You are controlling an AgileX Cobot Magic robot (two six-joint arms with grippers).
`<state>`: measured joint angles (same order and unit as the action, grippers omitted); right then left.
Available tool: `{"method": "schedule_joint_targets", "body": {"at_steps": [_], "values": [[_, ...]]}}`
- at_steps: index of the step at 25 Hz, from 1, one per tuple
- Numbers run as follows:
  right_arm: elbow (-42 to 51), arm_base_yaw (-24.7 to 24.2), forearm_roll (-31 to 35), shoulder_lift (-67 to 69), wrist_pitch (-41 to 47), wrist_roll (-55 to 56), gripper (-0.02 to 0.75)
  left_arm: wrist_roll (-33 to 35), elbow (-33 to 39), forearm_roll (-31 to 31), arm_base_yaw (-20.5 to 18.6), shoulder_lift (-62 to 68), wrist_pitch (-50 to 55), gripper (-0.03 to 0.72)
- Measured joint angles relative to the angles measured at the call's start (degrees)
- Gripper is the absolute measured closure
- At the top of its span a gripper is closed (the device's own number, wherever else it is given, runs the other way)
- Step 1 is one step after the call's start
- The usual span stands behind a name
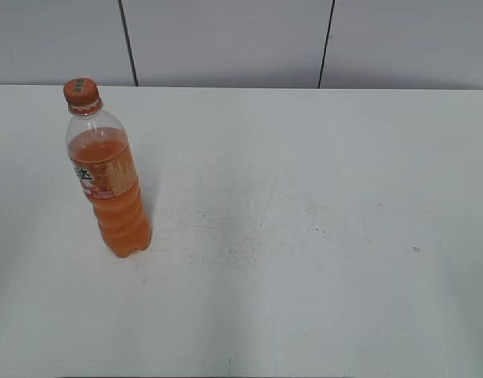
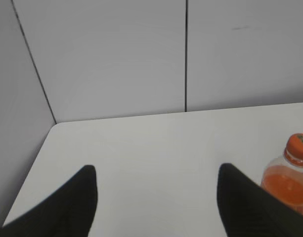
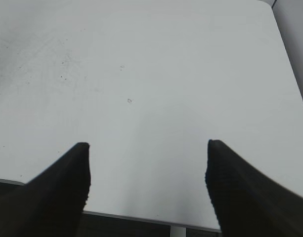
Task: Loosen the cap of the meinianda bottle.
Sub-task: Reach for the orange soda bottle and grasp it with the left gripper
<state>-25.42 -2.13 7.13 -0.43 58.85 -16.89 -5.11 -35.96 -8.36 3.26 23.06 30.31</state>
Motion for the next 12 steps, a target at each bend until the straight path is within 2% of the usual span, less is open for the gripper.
{"method": "schedule_joint_targets", "body": {"at_steps": [9, 12], "values": [[0.0, 0.0, 0.0, 0.0, 0.0, 0.0, 0.190, 0.0, 11.2, -1.0, 0.7, 18.5, -31.2, 0.221], [0.0, 0.0, 0.0, 0.0, 0.0, 0.0, 0.190, -3.0, 15.1, -3.3, 0.7, 20.8, -35.8, 0.221]]}}
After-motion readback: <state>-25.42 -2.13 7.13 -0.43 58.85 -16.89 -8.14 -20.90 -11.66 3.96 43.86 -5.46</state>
